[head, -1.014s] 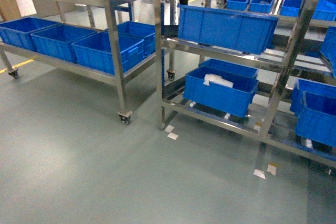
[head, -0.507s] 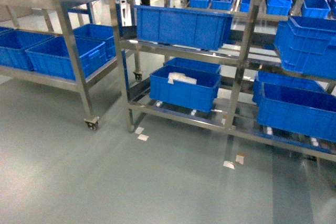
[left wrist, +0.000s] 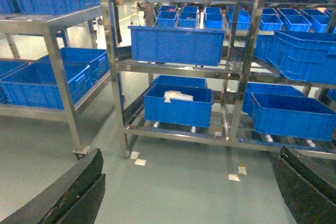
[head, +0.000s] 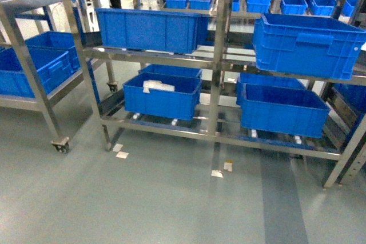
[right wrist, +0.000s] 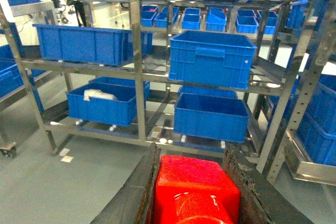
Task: Pick red block from blue box to shelf
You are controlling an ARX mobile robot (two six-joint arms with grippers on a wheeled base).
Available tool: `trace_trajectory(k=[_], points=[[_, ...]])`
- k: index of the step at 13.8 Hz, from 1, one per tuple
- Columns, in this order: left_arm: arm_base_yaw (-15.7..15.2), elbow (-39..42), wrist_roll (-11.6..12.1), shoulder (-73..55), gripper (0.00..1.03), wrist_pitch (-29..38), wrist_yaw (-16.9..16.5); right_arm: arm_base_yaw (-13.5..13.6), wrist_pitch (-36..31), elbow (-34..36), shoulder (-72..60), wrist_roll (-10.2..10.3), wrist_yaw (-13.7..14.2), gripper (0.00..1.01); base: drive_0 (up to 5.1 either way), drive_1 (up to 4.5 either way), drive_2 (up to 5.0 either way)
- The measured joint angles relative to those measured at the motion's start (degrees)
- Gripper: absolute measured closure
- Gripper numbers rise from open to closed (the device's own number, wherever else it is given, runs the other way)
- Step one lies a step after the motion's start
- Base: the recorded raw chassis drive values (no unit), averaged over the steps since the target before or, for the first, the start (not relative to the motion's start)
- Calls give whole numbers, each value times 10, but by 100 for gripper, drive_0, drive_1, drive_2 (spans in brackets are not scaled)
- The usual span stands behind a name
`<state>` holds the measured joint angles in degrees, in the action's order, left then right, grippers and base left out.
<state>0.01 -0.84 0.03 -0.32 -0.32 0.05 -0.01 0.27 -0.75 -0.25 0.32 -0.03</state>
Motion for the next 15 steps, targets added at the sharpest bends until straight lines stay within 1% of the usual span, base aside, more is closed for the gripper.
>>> trace_trajectory(k=[15], points=[[0,0,0,0,5,0,0,0,0,0,0,0,0,72,-145,-145,-145]])
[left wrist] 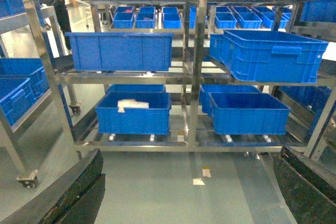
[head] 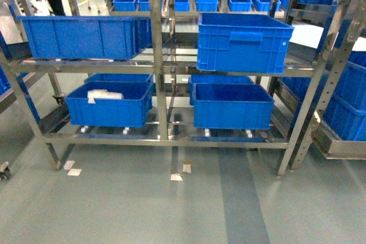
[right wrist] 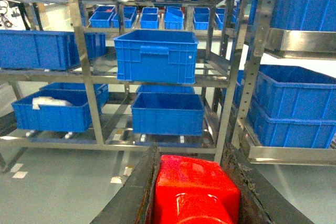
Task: Pick red block from blue box to shelf
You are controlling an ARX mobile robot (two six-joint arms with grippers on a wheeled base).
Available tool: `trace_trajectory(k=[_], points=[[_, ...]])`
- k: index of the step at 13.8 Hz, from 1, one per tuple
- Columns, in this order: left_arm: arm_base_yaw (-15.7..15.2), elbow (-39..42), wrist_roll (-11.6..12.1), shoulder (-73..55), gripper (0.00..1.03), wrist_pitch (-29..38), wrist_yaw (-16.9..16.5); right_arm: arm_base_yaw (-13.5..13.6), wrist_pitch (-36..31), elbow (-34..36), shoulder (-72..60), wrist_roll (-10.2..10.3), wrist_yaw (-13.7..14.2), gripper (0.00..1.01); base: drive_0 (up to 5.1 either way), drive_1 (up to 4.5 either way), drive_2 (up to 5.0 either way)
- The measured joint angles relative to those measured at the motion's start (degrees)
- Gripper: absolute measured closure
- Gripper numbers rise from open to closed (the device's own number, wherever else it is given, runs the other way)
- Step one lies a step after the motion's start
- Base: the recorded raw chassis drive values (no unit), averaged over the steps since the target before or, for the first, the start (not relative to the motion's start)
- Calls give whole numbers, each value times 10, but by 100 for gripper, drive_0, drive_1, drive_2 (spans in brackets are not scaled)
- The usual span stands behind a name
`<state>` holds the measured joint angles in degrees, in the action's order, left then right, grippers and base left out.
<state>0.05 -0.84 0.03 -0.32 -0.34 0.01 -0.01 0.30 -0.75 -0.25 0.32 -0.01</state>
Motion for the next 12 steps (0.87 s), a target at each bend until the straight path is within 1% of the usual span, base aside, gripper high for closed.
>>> trace_trajectory(k=[12], points=[[0,0,0,0,5,1,1,0,0,0,0,0,0,72,-145,-145,-145]])
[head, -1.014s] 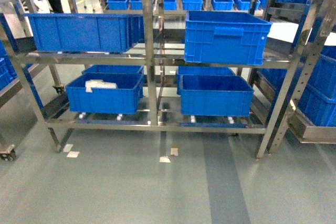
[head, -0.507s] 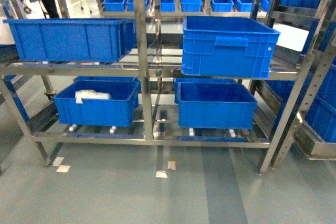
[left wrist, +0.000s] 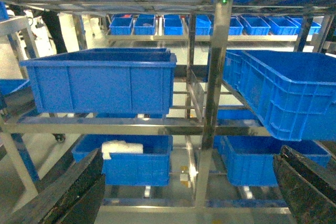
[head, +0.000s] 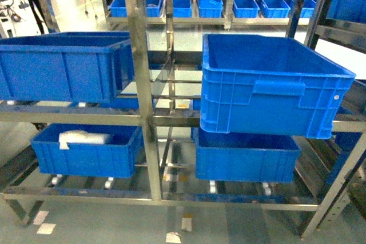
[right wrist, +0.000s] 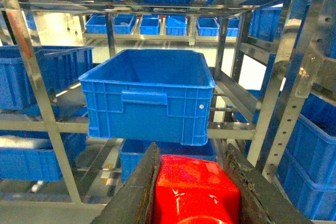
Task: Pick red block from blue box to shelf
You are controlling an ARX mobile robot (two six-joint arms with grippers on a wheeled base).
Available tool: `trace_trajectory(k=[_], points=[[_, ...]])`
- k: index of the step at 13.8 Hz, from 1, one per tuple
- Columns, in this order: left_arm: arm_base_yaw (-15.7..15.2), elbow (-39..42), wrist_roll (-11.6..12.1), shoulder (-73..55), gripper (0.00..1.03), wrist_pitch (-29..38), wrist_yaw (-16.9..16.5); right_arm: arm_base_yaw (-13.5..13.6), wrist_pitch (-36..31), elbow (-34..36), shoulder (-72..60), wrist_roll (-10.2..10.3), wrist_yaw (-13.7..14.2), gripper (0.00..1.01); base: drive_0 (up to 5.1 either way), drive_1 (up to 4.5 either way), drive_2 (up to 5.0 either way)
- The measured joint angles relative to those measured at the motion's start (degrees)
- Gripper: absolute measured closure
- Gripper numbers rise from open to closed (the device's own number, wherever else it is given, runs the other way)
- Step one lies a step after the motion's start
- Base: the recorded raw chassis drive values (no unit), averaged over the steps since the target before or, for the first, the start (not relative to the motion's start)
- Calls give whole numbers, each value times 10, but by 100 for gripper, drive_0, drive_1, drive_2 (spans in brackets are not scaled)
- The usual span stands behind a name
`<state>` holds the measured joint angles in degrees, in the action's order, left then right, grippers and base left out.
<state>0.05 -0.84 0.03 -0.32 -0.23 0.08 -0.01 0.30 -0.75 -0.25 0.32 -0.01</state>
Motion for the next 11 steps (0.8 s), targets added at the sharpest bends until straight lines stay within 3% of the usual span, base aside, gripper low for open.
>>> trace_trajectory(k=[1,11], points=[[0,0,0,0,5,2,-1,0,-1,0,0,0,0,72,-145,-145,-145],[0,0,0,0,5,0,0,0,1,0,0,0,0,72,-19,392,-430]])
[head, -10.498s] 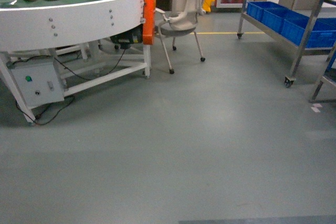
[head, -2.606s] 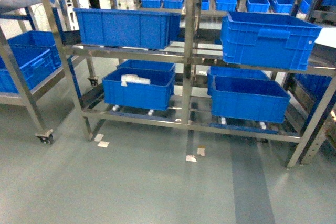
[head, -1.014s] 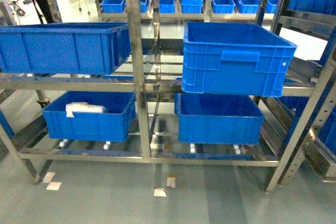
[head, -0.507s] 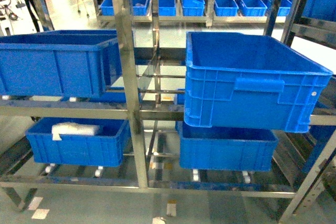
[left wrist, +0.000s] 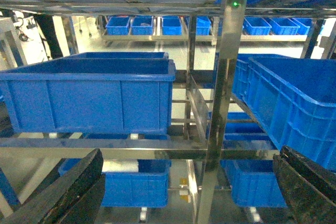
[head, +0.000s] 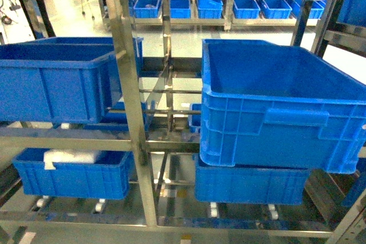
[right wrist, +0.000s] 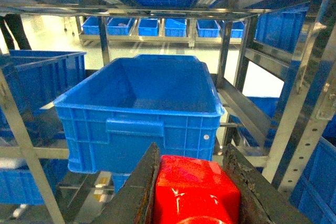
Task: Pick red block from blue box to shelf
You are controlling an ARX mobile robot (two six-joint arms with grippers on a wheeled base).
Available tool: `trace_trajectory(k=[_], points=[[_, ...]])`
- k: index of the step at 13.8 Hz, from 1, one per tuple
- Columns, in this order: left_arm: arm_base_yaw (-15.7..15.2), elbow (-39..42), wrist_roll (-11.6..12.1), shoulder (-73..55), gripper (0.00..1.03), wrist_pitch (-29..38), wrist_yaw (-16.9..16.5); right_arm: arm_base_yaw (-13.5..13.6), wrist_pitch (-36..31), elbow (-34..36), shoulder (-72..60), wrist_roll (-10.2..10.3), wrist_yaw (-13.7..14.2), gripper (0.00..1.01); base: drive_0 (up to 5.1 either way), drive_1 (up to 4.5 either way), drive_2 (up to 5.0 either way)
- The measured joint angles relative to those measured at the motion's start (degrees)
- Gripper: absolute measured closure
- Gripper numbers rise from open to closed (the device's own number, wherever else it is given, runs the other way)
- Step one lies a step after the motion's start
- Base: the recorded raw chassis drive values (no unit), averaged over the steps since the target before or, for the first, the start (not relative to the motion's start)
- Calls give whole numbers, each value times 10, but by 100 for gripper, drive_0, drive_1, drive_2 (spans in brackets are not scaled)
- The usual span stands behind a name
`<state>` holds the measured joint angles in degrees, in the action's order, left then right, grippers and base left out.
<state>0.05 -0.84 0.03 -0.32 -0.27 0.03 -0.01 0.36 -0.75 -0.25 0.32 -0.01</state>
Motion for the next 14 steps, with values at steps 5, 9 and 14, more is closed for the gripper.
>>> trace_trajectory(k=[5,9,14], points=[[0,0,0,0,5,0,0,0,0,0,0,0,0,72,2,420,-416],[0,0,0,0,5,0,0,0,0,0,0,0,0,72,2,420,-416],[0,0,0,0,5,0,0,0,0,0,0,0,0,72,2,420,-416]])
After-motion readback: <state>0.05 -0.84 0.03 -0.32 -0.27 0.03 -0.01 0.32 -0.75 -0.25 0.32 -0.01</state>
